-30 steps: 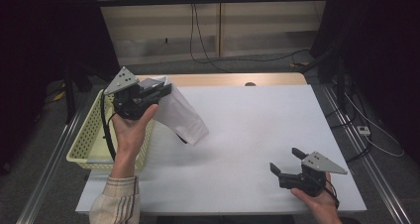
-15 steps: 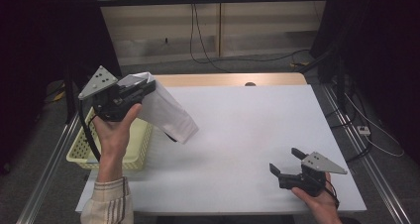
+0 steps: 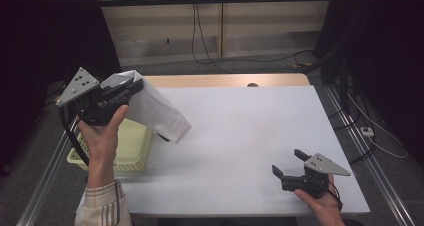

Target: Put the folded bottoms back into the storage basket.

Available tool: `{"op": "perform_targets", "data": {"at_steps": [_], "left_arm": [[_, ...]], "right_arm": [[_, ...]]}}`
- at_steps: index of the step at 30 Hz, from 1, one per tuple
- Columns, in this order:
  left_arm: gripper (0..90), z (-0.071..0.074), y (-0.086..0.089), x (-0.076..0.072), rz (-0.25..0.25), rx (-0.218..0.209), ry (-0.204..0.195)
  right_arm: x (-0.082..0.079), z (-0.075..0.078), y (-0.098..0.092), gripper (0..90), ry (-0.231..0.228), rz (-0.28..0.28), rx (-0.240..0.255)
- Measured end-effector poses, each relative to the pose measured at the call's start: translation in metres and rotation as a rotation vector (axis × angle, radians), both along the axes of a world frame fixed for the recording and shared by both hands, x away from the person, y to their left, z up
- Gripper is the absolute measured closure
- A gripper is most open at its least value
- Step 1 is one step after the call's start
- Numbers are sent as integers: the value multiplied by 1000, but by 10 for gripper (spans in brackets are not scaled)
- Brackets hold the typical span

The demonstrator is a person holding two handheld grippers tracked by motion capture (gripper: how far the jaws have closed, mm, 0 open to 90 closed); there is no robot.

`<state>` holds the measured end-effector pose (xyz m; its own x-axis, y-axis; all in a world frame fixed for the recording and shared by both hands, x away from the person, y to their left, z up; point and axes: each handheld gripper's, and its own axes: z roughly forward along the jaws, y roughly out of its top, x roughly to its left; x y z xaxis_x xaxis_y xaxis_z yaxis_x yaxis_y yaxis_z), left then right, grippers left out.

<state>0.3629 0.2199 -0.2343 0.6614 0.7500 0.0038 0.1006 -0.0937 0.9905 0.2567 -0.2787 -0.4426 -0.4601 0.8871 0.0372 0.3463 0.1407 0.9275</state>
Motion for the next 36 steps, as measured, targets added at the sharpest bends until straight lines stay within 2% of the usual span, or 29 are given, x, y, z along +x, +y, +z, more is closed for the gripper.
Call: {"op": "perform_targets", "data": {"at_steps": [7, 13, 18, 21, 25, 29, 36], "left_arm": [[855, 3, 11, -5, 17, -29, -10], [855, 8, 16, -12, 34, -19, -34], [855, 14, 26, -18, 57, -24, -36], [855, 15, 33, -22, 76, -7, -35], [855, 15, 44, -29, 97, 0, -44], [855, 15, 59, -32, 116, -17, -54], [855, 12, 83, -34, 153, -39, -32]], "right_arm": [[0, 0, 0, 59, 1, 1, 0], [0, 0, 0, 59, 3, 1, 1], [0, 0, 0, 59, 4, 2, 6], [-1, 0, 1, 59, 4, 8, 8], [0, 0, 2, 59, 7, 7, 9], [-1, 0, 2, 59, 7, 7, 10], [0, 0, 2, 59, 8, 10, 9]]}}
